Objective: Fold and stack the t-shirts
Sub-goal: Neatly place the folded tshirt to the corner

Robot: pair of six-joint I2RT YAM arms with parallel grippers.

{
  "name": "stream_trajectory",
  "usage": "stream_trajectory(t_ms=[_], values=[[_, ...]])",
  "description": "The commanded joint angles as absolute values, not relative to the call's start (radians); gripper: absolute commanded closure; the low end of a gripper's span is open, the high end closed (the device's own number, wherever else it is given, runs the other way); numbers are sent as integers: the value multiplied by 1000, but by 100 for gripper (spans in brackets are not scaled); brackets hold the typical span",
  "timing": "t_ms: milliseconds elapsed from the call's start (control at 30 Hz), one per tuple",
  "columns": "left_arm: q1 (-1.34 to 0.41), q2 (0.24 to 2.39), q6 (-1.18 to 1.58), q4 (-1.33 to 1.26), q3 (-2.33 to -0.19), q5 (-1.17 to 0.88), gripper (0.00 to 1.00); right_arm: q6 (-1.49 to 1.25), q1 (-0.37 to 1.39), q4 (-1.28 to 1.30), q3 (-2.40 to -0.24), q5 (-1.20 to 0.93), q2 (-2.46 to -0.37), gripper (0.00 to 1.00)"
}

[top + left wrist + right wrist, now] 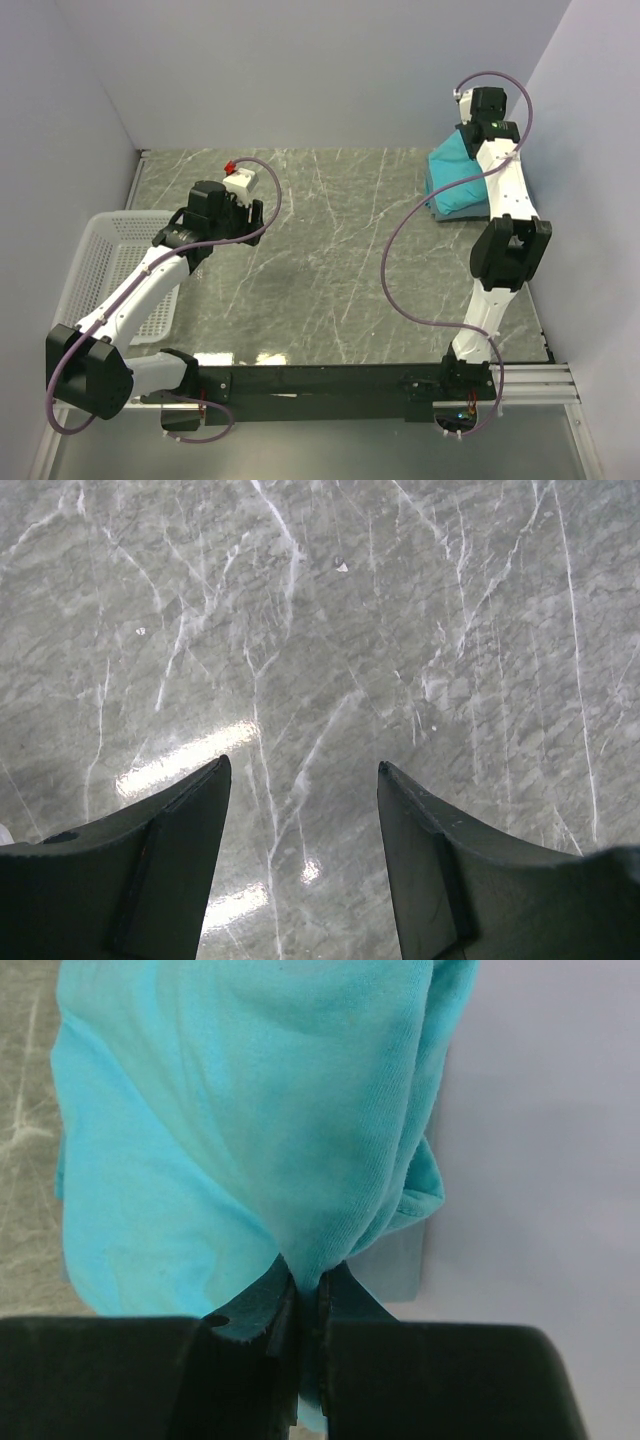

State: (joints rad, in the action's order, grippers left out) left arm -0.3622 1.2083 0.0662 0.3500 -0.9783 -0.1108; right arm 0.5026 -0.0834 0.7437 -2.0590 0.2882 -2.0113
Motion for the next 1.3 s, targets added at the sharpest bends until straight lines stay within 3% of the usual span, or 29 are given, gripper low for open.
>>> stream_trajectory(t_ms=[0,467,567,600,700,1133,1267], values=[[-362,1209,54,341,-1002,-121,34,528,-113,669,-2095,344,-2017,100],[-362,1218,52,342,-1002,-127,34,560,-170,627,-2114,379,-2097,97],[-361,1221,51,344,-1003,-127,34,597,-172,551,-2097,469,-2115,56],[-362,1223,51,344,-1003,-127,34,604,-172,531,-2089,527,-2120,36],[-362,1223,51,345,-1005,-126,34,606,-169,519,-2109,566,-2135,30],[-362,1227,49,345,-1002,-121,34,644,-110,503,-1982,479,-2008,34],[-362,1229,49,347,-1003,-129,33,751,-103,416,-1757,537,-1941,37]])
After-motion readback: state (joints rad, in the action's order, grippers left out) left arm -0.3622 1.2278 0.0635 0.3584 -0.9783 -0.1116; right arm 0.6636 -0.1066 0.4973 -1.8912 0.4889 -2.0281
